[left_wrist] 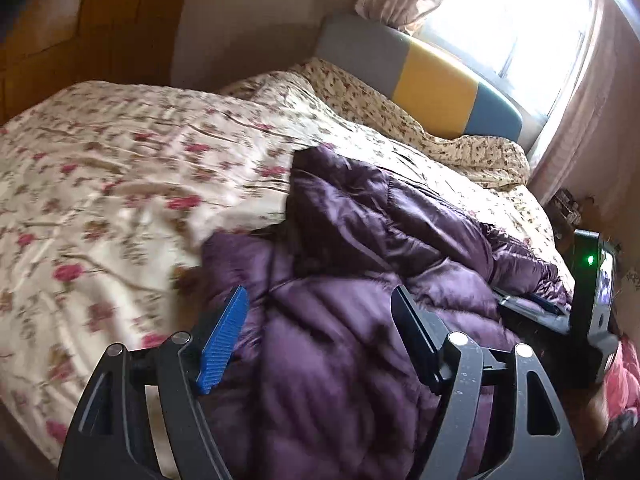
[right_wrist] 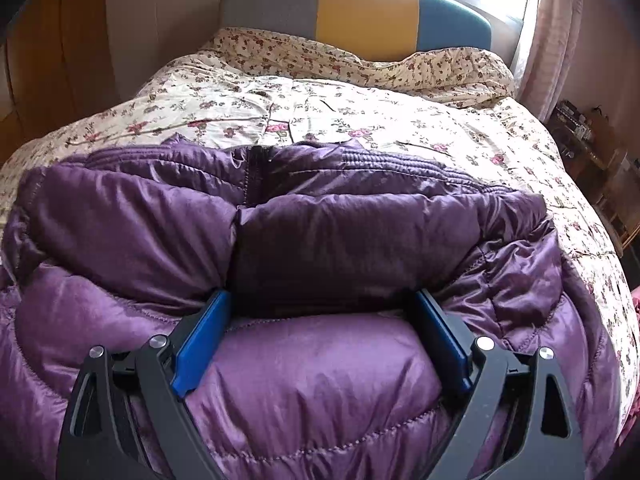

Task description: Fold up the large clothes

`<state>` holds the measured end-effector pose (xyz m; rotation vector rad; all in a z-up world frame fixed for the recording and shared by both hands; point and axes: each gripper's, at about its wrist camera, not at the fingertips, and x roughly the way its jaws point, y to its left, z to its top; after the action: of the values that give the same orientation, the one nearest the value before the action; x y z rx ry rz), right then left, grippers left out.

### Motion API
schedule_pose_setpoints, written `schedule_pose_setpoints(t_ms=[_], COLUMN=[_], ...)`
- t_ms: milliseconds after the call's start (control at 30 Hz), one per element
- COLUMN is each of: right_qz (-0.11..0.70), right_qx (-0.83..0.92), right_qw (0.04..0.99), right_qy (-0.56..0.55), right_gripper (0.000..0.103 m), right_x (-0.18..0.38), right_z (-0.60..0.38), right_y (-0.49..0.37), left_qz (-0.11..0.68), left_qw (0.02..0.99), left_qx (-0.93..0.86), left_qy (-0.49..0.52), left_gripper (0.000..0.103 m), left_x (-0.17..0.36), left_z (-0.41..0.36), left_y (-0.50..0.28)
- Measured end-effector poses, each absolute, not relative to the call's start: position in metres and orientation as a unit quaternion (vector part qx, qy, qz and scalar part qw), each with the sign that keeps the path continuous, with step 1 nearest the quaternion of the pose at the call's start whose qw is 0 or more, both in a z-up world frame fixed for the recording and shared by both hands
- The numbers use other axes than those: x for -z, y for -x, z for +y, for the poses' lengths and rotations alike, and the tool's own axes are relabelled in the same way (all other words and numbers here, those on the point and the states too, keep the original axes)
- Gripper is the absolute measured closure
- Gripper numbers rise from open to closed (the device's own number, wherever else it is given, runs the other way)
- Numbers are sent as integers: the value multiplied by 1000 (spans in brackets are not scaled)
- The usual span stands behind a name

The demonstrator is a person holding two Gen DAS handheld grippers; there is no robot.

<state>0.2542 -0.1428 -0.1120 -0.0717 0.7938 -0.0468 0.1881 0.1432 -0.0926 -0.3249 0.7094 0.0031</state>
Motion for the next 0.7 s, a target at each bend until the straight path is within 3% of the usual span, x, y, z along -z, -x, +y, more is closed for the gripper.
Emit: schedule_pose_setpoints(t_ms=[100,233,333,533,700], right_qz=[365,352,353,363,391], right_qx=[13,-18,-33,-58,-69], right_qw=[931,935,935,930,918], right_qy=[30,20,4,-5,15], right_gripper=[18,55,72,84,84], right_x=[99,86,80,84,104], right_z=[-143,-143,-143,-135,-128], right_y=[-238,-208,-190,-163,-162], left_qz=[347,362,371,377,373], left_qw=[924,910,897,877,850], left_qx=[-5,2,14,49,77], left_qy=[161,204,240,295,364], left_gripper=[29,29,29,29,29], left_x=[93,105,115,122,132], left_z=[158,183,194,199,208], left_y=[-173,-160,-153,-149,-147])
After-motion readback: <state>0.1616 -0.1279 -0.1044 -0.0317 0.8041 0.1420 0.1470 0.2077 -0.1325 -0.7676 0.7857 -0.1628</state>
